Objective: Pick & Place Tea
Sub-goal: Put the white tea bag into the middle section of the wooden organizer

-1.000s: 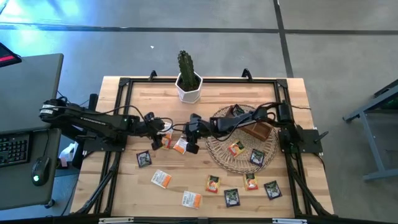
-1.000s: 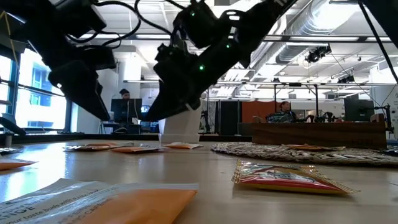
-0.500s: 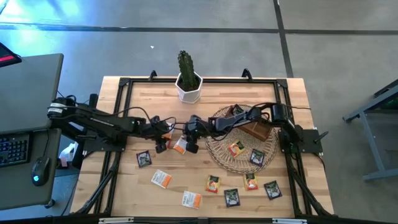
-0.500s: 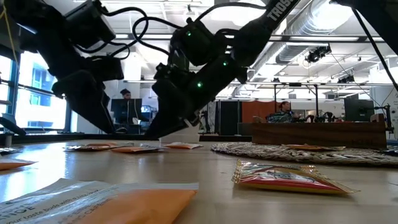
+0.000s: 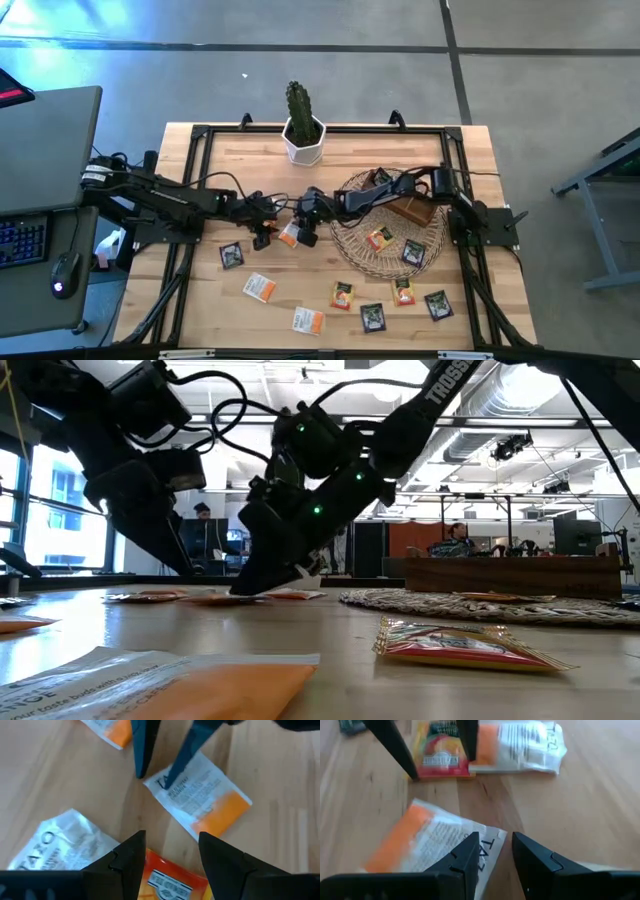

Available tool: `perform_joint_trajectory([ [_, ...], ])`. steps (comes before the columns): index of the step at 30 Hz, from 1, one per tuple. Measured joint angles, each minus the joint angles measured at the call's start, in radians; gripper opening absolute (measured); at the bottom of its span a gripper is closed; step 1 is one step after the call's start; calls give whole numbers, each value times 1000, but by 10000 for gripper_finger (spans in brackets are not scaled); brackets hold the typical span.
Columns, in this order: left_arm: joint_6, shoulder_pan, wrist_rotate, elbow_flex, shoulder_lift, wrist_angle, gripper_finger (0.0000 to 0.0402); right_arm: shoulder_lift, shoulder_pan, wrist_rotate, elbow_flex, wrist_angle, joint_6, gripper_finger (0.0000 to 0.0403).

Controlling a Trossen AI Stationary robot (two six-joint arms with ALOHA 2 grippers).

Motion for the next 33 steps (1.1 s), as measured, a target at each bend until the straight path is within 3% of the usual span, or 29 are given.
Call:
perform_joint_trajectory([
  [8,0,0,-9,0,0,-1,182,26,1,8,4,18,-52,109],
  [15,8,0,-42,0,0,-8,182,27,-1,9,4,11,-70,14],
  [21,16,0,-64,0,0,-8,182,7,0,12,2,-3,-72,12],
  [27,36,0,-68,1,-1,-4,182,-134,5,47,-2,-181,-110,7],
  [33,35,0,-92,1,-1,-11,182,-361,39,275,-1,-556,-158,3],
])
